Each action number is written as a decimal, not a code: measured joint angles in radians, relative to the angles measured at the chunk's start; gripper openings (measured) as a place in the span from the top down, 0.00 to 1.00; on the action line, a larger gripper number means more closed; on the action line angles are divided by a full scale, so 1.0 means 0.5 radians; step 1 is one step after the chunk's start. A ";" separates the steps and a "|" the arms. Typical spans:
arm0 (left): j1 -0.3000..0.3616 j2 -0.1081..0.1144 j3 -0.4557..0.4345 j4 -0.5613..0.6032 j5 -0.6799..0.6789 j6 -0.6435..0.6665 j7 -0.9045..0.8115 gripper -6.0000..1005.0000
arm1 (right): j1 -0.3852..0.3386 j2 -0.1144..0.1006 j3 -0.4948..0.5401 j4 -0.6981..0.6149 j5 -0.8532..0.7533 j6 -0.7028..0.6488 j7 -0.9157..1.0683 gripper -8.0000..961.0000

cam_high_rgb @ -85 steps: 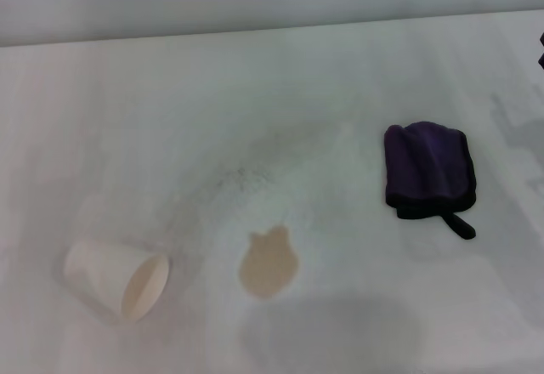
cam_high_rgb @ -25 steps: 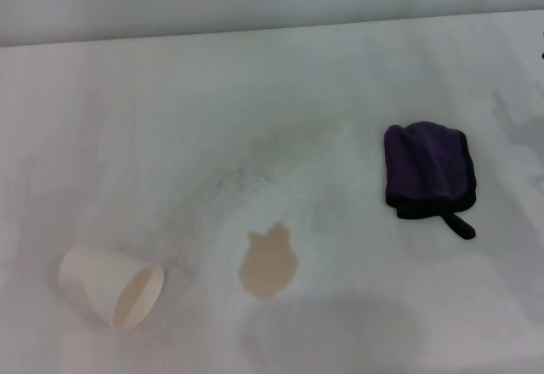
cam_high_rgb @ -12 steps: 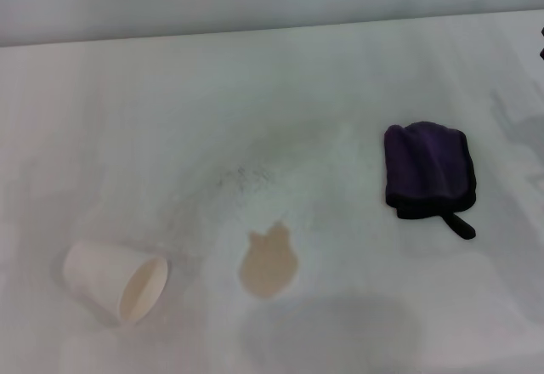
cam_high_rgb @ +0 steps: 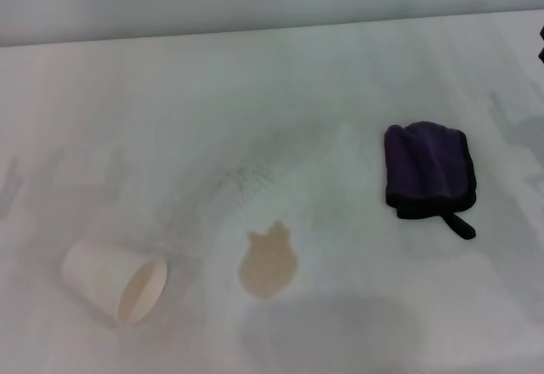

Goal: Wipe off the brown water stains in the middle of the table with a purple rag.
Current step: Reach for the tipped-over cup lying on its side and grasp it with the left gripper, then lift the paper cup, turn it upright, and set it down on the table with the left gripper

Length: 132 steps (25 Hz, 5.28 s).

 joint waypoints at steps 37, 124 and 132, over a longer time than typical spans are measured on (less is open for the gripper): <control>-1.345 -0.046 0.037 -2.657 2.794 1.055 -0.330 0.12 | 0.125 0.034 0.461 0.283 0.016 -0.044 0.037 0.23; -0.254 -0.033 0.025 -0.533 1.141 0.238 -0.440 0.40 | 0.056 0.016 -0.484 -0.082 -0.011 -0.058 -0.018 0.23; -0.108 -0.039 0.025 -0.387 1.148 -0.080 -0.404 0.40 | 0.013 0.012 -0.544 -0.127 -0.011 -0.053 -0.025 0.23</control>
